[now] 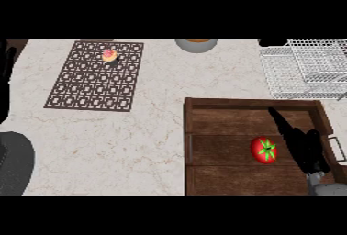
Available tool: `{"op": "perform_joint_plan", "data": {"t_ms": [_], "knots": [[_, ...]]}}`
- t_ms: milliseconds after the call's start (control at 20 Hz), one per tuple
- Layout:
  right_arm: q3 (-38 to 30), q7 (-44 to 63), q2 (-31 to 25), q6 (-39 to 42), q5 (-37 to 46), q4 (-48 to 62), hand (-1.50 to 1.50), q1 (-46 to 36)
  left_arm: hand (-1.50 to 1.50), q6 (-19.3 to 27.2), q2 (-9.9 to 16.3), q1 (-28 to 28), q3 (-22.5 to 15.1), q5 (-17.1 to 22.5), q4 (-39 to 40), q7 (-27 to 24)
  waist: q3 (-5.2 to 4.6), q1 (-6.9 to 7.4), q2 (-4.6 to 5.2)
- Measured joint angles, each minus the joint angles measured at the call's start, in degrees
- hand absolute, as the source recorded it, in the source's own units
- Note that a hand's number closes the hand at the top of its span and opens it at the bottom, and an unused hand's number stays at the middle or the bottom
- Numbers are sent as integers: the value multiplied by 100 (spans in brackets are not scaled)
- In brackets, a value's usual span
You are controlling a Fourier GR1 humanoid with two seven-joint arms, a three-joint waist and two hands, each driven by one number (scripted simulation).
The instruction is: Pick the tomato from the tray and place it in the tiered basket
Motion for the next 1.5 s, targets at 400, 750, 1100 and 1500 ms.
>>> {"op": "perform_joint_plan", "data": {"t_ms": [400, 750, 1100, 1500], "knots": [[-1026, -417, 220, 886, -1671, -310, -150, -807, 0, 106, -522, 222, -822, -402, 67, 113, -69, -166, -214], [-1334, -22, 188, 2301, -2996, 205, -150, -1200, 0, 241, -1017, 391, -1460, -674, 95, 131, -143, -63, -215], [-1950, -261, -726, 4424, -4354, 630, -150, -1358, 0, 562, -1376, 573, -1847, -991, 100, 121, -68, -69, -231], [-2580, -342, -2331, 5309, -3369, -345, -150, -1637, 0, 766, -1470, 652, -1977, -1193, 33, 189, -72, -115, -281]]}}
